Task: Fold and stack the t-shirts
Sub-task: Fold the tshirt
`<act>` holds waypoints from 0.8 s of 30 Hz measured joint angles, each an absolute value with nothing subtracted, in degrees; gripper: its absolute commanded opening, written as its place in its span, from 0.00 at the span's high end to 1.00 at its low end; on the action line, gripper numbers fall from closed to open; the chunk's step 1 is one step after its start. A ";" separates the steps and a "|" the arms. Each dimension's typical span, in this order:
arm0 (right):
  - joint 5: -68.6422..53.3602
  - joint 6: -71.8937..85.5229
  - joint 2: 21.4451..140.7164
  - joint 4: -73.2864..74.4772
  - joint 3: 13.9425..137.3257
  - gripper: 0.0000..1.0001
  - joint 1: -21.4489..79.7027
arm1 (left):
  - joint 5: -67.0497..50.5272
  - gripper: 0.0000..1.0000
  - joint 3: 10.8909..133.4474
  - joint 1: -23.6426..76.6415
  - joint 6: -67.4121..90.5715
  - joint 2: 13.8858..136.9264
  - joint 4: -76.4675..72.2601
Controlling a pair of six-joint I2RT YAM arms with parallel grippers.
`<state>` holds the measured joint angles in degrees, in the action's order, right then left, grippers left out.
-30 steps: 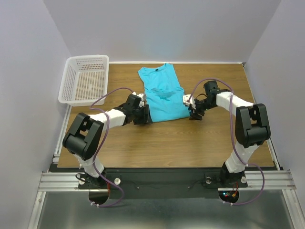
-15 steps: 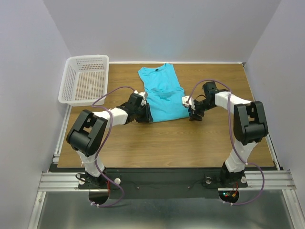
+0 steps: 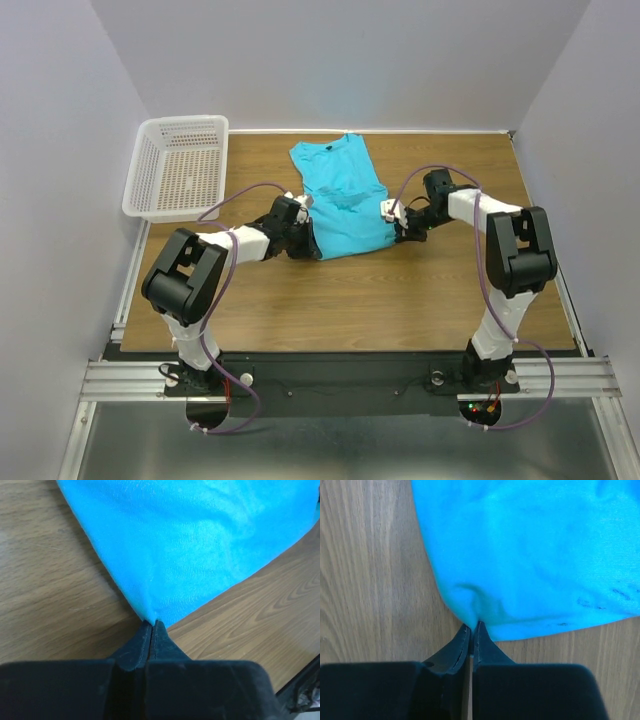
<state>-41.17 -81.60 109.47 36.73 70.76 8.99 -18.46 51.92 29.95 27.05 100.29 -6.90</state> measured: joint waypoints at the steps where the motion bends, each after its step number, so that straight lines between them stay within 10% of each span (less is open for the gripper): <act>1: -41.06 -81.58 109.19 36.64 70.63 0.99 8.99 | -18.81 1.00 51.90 29.95 27.07 100.29 -6.92; 24: -42.89 -61.30 76.51 50.46 64.10 0.99 9.08 | -26.65 1.00 47.09 30.04 31.14 70.74 7.84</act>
<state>-42.89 -61.30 76.51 50.46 64.10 9.08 -26.65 47.09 30.04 31.14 70.74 7.84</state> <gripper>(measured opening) 0.039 0.022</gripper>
